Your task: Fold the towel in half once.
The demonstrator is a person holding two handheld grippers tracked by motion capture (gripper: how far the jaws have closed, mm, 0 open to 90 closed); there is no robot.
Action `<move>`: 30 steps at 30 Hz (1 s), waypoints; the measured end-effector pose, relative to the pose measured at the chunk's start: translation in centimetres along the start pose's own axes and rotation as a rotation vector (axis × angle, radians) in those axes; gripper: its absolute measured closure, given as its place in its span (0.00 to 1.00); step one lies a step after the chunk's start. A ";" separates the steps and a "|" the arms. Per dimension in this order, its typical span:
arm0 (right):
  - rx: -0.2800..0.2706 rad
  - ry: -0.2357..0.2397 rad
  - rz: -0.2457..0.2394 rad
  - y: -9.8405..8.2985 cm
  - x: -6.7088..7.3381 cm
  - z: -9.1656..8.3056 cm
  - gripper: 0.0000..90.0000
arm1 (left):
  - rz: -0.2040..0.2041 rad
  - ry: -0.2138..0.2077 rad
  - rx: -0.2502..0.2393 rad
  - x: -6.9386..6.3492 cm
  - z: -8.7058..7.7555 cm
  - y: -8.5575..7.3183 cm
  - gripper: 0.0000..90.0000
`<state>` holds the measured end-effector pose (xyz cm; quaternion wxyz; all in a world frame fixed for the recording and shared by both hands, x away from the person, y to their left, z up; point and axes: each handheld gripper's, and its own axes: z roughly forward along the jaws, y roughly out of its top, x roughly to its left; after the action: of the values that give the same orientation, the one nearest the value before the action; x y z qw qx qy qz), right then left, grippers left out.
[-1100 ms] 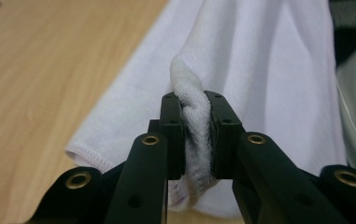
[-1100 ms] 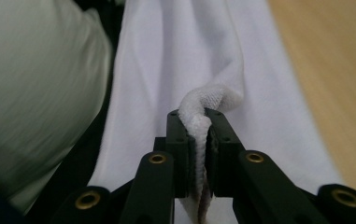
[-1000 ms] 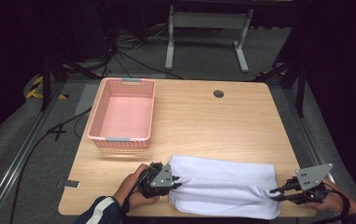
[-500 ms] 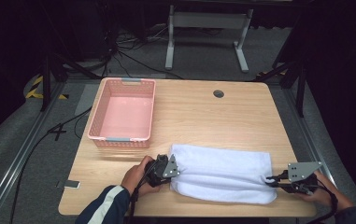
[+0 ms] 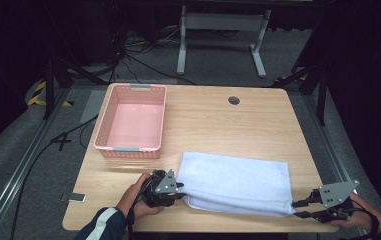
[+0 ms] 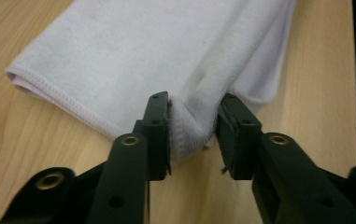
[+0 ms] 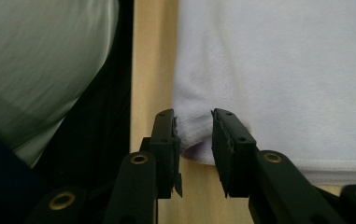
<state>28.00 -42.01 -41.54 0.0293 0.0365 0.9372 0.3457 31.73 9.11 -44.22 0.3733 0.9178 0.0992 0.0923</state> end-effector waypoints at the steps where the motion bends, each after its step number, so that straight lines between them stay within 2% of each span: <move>1: 0.010 0.000 0.004 0.0 0.2 0.0 0.75 | -0.019 -0.021 -0.015 -0.1 -0.3 -0.3 0.71; 2: 0.012 -0.030 0.014 0.2 0.3 -0.3 0.68 | -0.042 -0.018 -0.021 -0.3 -0.4 -0.5 0.65; 3: 0.004 -0.047 0.024 0.2 0.2 -0.4 0.67 | -0.070 -0.013 -0.032 -0.4 -0.8 -0.6 0.60; 4: 0.004 -0.047 0.024 0.2 0.2 -0.4 0.67 | -0.070 -0.013 -0.032 -0.4 -0.8 -0.6 0.56; 5: -0.005 -0.068 0.019 0.4 0.1 -0.6 0.66 | -0.111 -0.008 -0.065 -0.6 -1.0 -0.6 0.56; 7: -0.039 -0.124 0.043 0.9 -0.2 -1.0 0.59 | -0.156 -0.014 -0.100 -0.8 -1.3 -0.6 0.48; 9: -0.070 -0.174 0.071 1.4 -0.8 -1.0 0.58 | -0.199 0.015 -0.108 -0.9 -1.3 -0.6 0.37; 10: -0.080 -0.197 0.083 1.8 -1.3 -0.9 0.56 | -0.229 0.037 -0.108 -1.0 -1.2 -0.6 0.32; 11: -0.086 -0.228 0.100 2.2 -1.8 -0.7 0.54 | -0.257 0.038 -0.115 -1.0 -1.2 -0.7 0.26; 13: -0.107 -0.268 0.144 3.1 -3.1 0.1 0.54 | -0.331 0.059 -0.122 -1.0 -1.0 -0.9 0.23; 14: -0.115 -0.307 0.167 3.8 -4.0 0.6 0.52 | -0.342 0.060 -0.122 -1.0 -0.9 -0.9 0.21; 15: -0.122 -0.324 0.193 4.2 -4.4 1.0 0.52 | -0.366 0.065 -0.118 -1.1 -0.7 -0.9 0.21; 16: -0.134 -0.331 0.215 5.0 -5.3 1.7 0.52 | -0.370 0.075 -0.097 -1.1 -0.6 -0.8 0.20; 17: -0.141 -0.336 0.220 5.7 -6.0 2.4 0.51 | -0.387 0.080 -0.106 -1.3 -0.4 -0.8 0.20; 19: -0.127 -0.338 0.226 7.2 -7.1 3.7 0.50 | -0.397 0.087 -0.105 -1.4 -0.1 -0.7 0.19; 20: -0.124 -0.326 0.229 7.9 -7.5 4.2 0.49 | -0.414 0.092 -0.102 -1.4 0.1 -0.7 0.19; 21: -0.124 -0.326 0.229 7.9 -7.5 4.2 0.49 | -0.414 0.092 -0.102 -1.4 0.1 -0.7 0.19; 22: -0.130 -0.312 0.218 9.7 -8.6 5.7 0.49 | -0.415 0.097 -0.099 -1.3 0.3 -0.7 0.19; 23: -0.131 -0.297 0.221 10.6 -9.2 6.4 0.49 | -0.439 0.097 -0.091 -1.3 0.4 -0.6 0.19; 25: -0.126 -0.264 0.209 12.6 -10.1 8.1 0.48 | -0.449 0.096 -0.104 -1.3 0.6 -0.4 0.19; 26: -0.107 -0.226 0.202 14.5 -11.1 10.0 0.46 | -0.441 0.083 -0.129 -1.6 0.8 0.0 0.19; 27: -0.107 -0.226 0.202 14.5 -11.1 10.0 0.46 | -0.441 0.083 -0.129 -1.6 0.8 0.0 0.19; 28: -0.096 -0.218 0.181 16.3 -11.8 12.0 0.47 | -0.433 0.084 -0.132 -1.7 0.9 0.2 0.19; 29: -0.096 -0.218 0.181 16.3 -11.8 12.0 0.47 | -0.441 0.075 -0.136 -1.9 1.1 0.4 0.19; 30: -0.067 -0.189 0.162 17.9 -12.4 14.0 0.46 | -0.401 0.100 -0.123 -2.2 1.2 0.9 0.20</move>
<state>42.34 -20.49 -40.20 0.0906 0.1437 0.9120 0.3732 29.98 7.09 -44.64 0.4342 0.8493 0.2926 0.0673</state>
